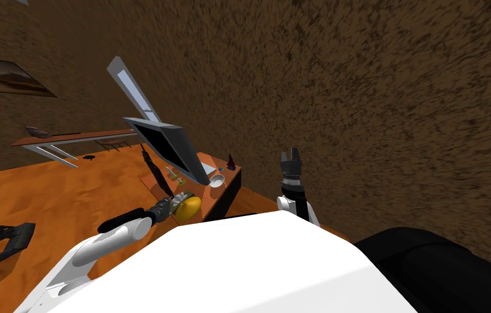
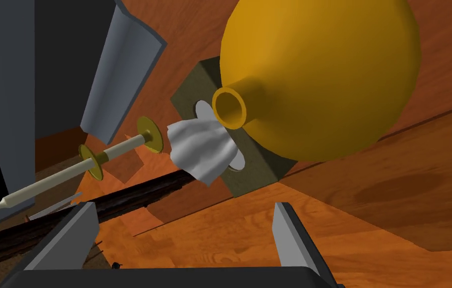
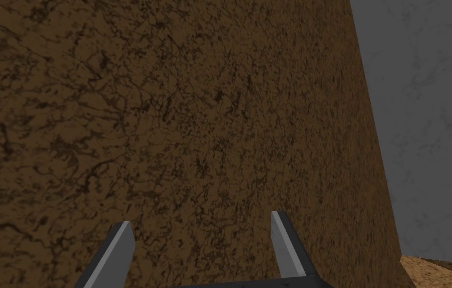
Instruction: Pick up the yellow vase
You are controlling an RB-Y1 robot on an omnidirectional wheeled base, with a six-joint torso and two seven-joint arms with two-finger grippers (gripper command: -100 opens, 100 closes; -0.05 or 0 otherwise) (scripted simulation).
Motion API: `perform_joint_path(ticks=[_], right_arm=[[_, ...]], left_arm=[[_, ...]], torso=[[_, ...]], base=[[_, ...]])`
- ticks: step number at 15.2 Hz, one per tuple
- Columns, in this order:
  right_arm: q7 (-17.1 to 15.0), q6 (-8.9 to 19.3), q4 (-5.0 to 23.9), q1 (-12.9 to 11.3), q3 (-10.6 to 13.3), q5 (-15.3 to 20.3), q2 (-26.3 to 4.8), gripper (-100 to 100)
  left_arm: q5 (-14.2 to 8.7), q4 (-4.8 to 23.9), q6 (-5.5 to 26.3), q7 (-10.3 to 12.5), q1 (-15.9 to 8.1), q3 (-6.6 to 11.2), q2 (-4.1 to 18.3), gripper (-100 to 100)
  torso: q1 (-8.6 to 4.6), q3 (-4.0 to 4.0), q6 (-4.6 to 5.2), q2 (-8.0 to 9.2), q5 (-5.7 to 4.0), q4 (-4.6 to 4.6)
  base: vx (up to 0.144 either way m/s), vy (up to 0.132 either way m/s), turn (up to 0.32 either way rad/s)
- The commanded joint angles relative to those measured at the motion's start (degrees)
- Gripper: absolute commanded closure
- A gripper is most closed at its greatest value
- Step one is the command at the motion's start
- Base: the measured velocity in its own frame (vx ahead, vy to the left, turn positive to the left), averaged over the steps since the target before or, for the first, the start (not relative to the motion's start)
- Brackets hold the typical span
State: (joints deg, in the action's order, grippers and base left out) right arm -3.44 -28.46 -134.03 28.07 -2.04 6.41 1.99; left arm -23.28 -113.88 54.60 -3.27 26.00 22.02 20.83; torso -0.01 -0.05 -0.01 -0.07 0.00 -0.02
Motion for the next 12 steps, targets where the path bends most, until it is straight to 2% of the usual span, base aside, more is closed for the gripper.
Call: perform_joint_path(ticks=[1,3,6,8,9,12], right_arm=[[0.00,0.00,0.00,0.00,0.00,0.00,0.00,0],[0.00,0.00,0.00,0.00,0.00,0.00,0.00,0],[0.00,0.00,0.00,0.00,0.00,0.00,0.00,0],[0.00,0.00,0.00,0.00,0.00,0.00,0.00,0],[0.00,0.00,0.00,0.00,0.00,0.00,0.00,0],[0.00,0.00,0.00,0.00,0.00,0.00,0.00,0]], left_arm=[[-0.93,1.06,2.86,-0.56,-0.15,1.02,0.06,-100],[-0.93,1.06,3.93,-0.56,-0.15,1.02,0.06,-100],[-2.67,2.63,8.41,-1.40,-0.49,2.84,0.35,-100],[-2.67,2.63,9.95,-1.40,-0.49,2.84,0.35,-100],[-3.47,3.35,11.92,-1.80,-0.65,3.68,0.46,-100],[-4.23,4.04,15.40,-2.17,-0.80,4.48,0.55,-100]], torso=[[0.00,0.00,0.00,0.00,0.00,0.00],[0.01,-0.06,0.02,-0.11,0.00,-0.02],[0.00,-0.04,0.02,-0.08,0.00,-0.01],[0.03,-0.05,0.03,-0.10,0.00,-0.01],[0.01,-0.02,-0.01,-0.04,0.00,-0.01],[0.04,-0.03,0.02,-0.05,0.00,-0.01]], base=[[0.035,0.000,-0.229],[0.030,0.005,-0.103],[0.028,0.005,-0.171],[0.029,0.014,-0.123],[0.011,0.002,-0.121],[0.023,0.016,-0.139]])
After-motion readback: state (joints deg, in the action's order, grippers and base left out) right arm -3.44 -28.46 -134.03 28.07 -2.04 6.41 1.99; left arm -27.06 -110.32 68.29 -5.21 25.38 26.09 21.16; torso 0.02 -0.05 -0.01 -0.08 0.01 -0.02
